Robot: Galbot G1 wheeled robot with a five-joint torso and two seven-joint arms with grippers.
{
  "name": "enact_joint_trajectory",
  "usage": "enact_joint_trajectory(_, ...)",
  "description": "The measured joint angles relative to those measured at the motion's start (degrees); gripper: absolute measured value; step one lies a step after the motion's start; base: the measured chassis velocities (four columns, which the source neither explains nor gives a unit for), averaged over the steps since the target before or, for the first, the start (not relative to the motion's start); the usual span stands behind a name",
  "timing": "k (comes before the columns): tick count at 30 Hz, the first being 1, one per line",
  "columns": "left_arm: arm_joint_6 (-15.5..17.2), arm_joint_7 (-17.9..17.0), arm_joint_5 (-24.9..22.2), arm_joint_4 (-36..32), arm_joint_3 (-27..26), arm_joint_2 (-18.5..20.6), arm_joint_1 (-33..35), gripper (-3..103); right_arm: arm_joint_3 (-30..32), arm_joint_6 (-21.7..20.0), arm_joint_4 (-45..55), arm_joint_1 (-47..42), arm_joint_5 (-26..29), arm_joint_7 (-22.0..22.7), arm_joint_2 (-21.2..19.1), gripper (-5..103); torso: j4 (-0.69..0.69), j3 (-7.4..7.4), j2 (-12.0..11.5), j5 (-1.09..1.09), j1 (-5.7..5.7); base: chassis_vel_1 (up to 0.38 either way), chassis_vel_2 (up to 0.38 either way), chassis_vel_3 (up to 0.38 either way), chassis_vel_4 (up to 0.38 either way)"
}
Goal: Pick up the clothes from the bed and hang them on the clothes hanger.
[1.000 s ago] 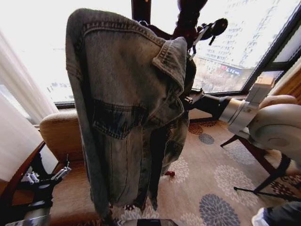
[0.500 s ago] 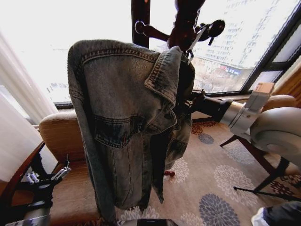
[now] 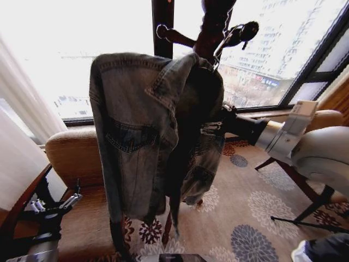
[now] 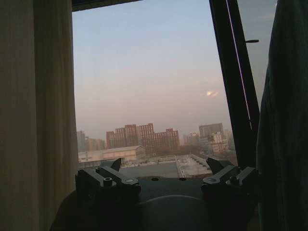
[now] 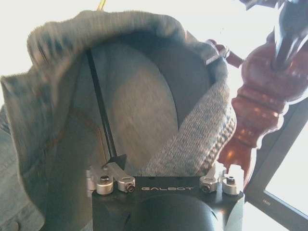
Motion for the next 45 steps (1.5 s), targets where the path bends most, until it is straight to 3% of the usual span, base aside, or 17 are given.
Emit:
enact_joint_trajectory(1, 0.0, 0.0, 0.0, 0.0, 0.0, 0.0, 0.0, 100, 0.0, 0.0, 0.0, 0.0, 0.0, 0.0, 0.0, 74, 0.0, 0.0, 0.0, 0.0, 0.0, 0.0, 0.0, 0.0, 0.0)
enact_joint_trajectory(2, 0.0, 0.0, 0.0, 0.0, 0.0, 0.0, 0.0, 100, 0.19, 0.25, 0.11, 0.33, -0.48, -0.2, -0.14, 85, 0.0, 0.0, 0.0, 0.0, 0.0, 0.0, 0.0, 0.0, 0.0)
enact_joint_trajectory(3, 0.0, 0.0, 0.0, 0.0, 0.0, 0.0, 0.0, 100, 0.37, 0.49, 0.29, 0.62, -0.99, -0.43, -0.32, 85, 0.0, 0.0, 0.0, 0.0, 0.0, 0.0, 0.0, 0.0, 0.0)
enact_joint_trajectory(4, 0.0, 0.0, 0.0, 0.0, 0.0, 0.0, 0.0, 100, 0.56, 0.63, 0.59, 0.82, -1.45, -0.63, -0.55, 95, 0.0, 0.0, 0.0, 0.0, 0.0, 0.0, 0.0, 0.0, 0.0)
enact_joint_trajectory(5, 0.0, 0.0, 0.0, 0.0, 0.0, 0.0, 0.0, 100, 0.77, 0.76, 0.97, 0.99, -1.92, -0.8, -0.79, 99, 0.0, 0.0, 0.0, -0.01, 0.0, 0.0, 0.0, 0.0, 0.0)
enact_joint_trajectory(22, 0.0, 0.0, 0.0, 0.0, 0.0, 0.0, 0.0, 100, 3.75, 0.88, 4.21, 4.75, -3.26, -0.54, -3.4, 100, 0.0, 0.0, 0.0, 0.0, 0.0, 0.0, 0.0, 0.0, 0.0)
enact_joint_trajectory(29, 0.0, 0.0, 0.0, 0.0, 0.0, 0.0, 0.0, 100, 4.51, -0.98, 4.19, 4.56, 0.48, 3.76, -3.79, 100, 0.02, 0.0, 0.0, 0.0, 0.0, 0.0, 0.0, 0.0, 0.0)
enact_joint_trajectory(37, 0.0, 0.0, 0.0, 0.0, 0.0, 0.0, 0.0, 100, 7.98, -2.28, 4.12, 5.87, 4.13, 5.98, -5.63, 100, 0.0, 0.0, 0.0, 0.0, 0.0, 0.0, 0.0, 0.0, 0.0)
enact_joint_trajectory(45, 0.0, 0.0, 0.0, 0.0, 0.0, 0.0, 0.0, 100, 7.48, -3.28, 4.1, 8.21, 8.01, 9.06, -6.94, 100, 0.0, -0.01, 0.01, -0.02, 0.0, 0.0, 0.0, 0.0, 0.0)
